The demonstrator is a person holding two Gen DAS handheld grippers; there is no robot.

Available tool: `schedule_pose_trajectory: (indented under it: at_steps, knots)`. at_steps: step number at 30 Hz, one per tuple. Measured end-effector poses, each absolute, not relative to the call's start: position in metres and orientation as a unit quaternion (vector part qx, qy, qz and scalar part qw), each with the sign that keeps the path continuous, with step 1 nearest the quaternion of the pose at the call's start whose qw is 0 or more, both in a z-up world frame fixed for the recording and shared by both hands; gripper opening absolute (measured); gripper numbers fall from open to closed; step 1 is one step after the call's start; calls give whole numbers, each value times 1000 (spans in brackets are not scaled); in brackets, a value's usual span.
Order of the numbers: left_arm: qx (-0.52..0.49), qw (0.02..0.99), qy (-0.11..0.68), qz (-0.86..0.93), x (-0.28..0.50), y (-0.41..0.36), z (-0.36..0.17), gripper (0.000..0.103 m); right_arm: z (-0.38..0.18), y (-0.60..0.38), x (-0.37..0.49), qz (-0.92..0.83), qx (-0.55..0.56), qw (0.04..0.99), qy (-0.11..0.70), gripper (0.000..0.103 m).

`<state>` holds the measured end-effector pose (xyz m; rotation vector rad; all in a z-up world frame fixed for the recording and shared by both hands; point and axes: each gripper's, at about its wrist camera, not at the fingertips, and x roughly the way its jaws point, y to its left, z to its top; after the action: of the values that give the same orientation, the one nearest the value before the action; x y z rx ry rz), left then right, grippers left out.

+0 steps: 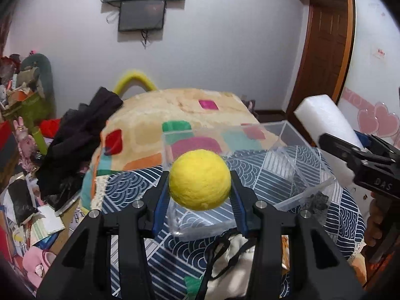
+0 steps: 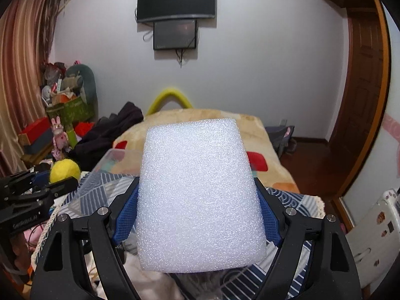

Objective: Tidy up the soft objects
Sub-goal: 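Carry the ball with the left tool into the clear box while the right tool drops the foam block in, then move the left tool to the black-and-white cloth item while the right tool reaches the clear zip bag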

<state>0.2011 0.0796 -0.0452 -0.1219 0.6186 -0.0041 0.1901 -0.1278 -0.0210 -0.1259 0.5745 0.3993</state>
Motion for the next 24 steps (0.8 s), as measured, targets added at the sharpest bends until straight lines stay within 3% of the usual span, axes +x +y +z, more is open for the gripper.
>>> schedule_pose_trajectory:
  at_steps: [19, 23, 24]
  knots:
    - [-39, 923, 382, -24, 261, 60, -87, 45, -58, -107, 224, 212, -116, 895, 375, 80]
    - [-28, 927, 373, -25, 257, 55, -83, 53, -53, -110, 221, 219, -115, 896, 370, 82]
    - [-25, 928, 371, -24, 255, 53, -82, 59, -51, -110, 220, 220, -114, 897, 367, 82]
